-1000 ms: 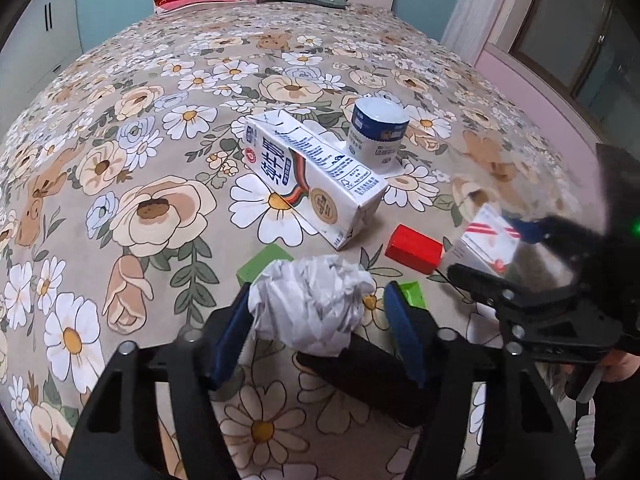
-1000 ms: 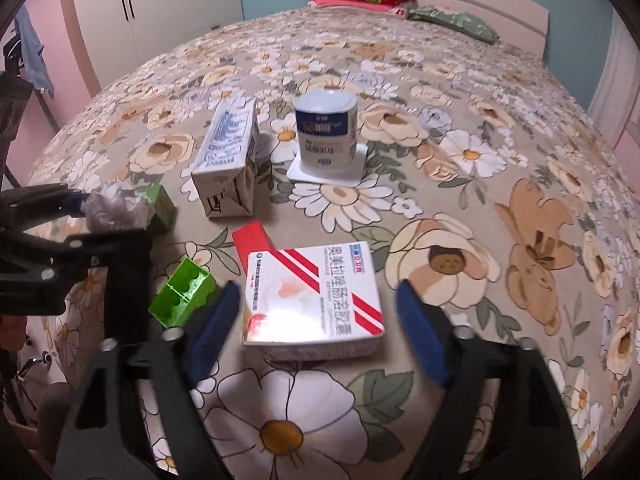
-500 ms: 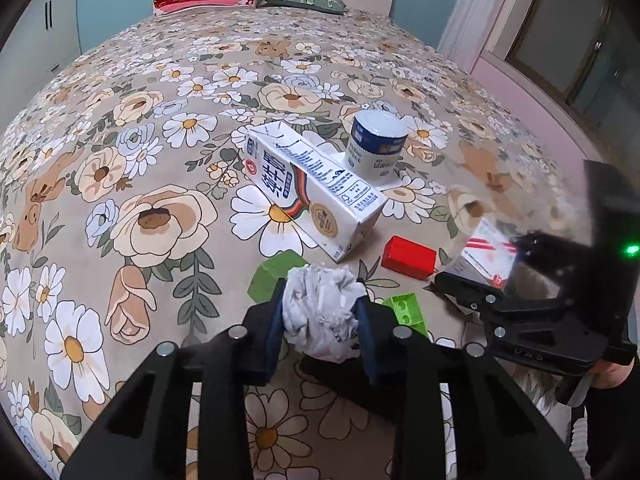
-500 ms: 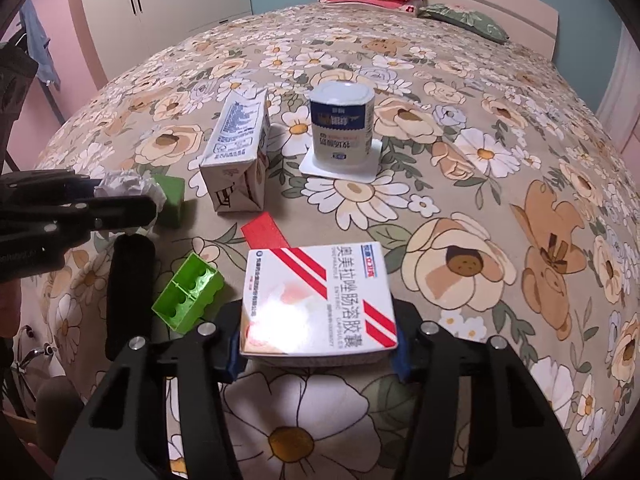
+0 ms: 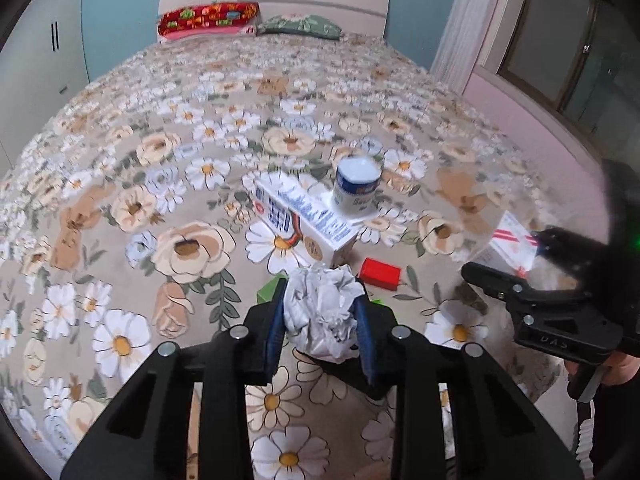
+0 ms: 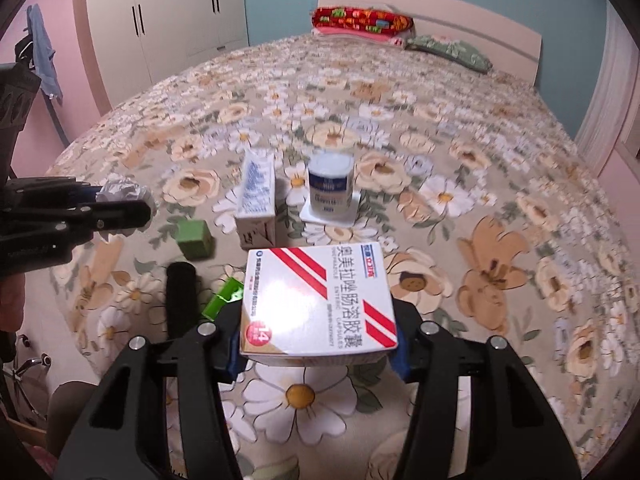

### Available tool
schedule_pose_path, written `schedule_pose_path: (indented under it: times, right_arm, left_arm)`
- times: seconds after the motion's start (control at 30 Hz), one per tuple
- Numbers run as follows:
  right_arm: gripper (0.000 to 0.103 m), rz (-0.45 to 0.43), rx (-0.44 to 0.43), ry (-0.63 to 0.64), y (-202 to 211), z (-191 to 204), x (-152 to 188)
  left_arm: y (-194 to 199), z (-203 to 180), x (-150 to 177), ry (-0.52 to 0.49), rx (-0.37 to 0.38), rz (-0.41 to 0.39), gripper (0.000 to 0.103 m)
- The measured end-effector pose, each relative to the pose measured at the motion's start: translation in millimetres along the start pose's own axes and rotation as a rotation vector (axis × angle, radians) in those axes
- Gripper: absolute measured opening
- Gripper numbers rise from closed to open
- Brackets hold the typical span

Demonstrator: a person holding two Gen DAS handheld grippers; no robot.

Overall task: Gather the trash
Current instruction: 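Grasp the crumpled white paper with the left tool while the right tool grasps the medicine box, then carry the paper and the medicine box with both tools over the trash bin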

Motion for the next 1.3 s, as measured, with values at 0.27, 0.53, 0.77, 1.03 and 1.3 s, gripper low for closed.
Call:
schedule_pose_path:
  times: [0.27,0.53,0.77,1.03,1.3]
  right_arm:
    - [0.055,-0.085,0.050,0.042,83,9,-18]
    - [0.055,-0.173,0.092,0.080,167,28,-27]
    - [0.055,-0.241,0.116,0.109,233,45,-26]
    - [0.055,-0.286,0.128,0.125,288,65,-10]
    - [0.055,-0.281,0.132,0.147,314,86,24]
  left_arm:
    - [76,-22,-14,-0.057,-0.024,-0.097,0.034]
    - [152,-48,-19,-0.113,-0.048,-0.207,0.034]
    - [209,-64,-15,-0.145,-0.055,-0.285,0.034]
    - [255,-72,8,-0.165,-0.058,-0.327,0.034]
    - [275,-77,44,-0.208,-0.069,-0.332,0.034]
Point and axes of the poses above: each gripper's, at about its wrist camera, not at the fingertips, and y roughly against the way its jaws point, z to its left, x to its underside, the point moved 10 cm from there along -y, roughly the way its jaws point, and after that the axes turned 3 degrees about y, right-handed, at the moved point
